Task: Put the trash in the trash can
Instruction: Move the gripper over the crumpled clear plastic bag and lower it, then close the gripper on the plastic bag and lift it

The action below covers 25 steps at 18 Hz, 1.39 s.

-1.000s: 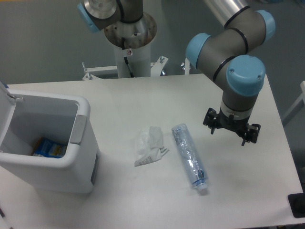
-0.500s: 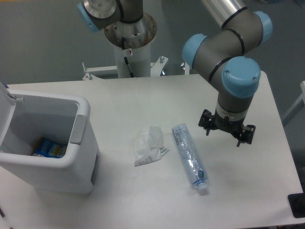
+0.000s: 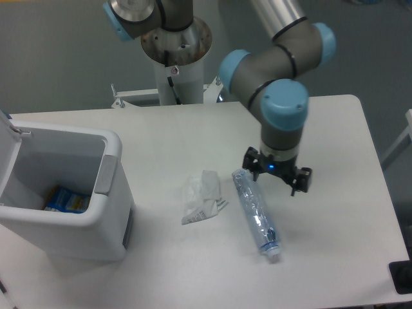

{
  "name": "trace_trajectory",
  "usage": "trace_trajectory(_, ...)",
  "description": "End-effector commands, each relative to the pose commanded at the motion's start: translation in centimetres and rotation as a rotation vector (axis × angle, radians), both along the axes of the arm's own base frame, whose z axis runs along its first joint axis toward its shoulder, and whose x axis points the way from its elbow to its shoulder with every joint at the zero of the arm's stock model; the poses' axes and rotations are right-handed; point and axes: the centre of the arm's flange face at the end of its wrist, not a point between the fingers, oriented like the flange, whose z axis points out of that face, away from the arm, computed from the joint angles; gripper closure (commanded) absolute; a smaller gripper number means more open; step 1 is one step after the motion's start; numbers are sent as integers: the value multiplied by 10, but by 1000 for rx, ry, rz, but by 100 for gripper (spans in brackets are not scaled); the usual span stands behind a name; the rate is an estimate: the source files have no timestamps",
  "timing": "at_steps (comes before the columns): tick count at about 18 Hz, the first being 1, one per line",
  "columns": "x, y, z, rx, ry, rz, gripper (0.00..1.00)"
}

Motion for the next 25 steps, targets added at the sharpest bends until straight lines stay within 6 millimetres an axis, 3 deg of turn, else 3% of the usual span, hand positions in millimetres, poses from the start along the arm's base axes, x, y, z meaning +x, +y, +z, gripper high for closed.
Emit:
trace_trajectory(3, 32, 14, -14, -21, -26, -51, 0)
trace_trajectory(6, 72, 10, -33, -53, -66, -94, 0)
trace_trajectory(13, 95, 11, -52, -75, -103, -117, 0)
trace_trajectory(18, 97, 13, -61, -90, -111, -103, 1)
trace_trajectory(21, 97, 13, -64, -92, -114, -86, 26)
trace_trajectory(25, 95, 17, -63, -85, -113, -51, 74)
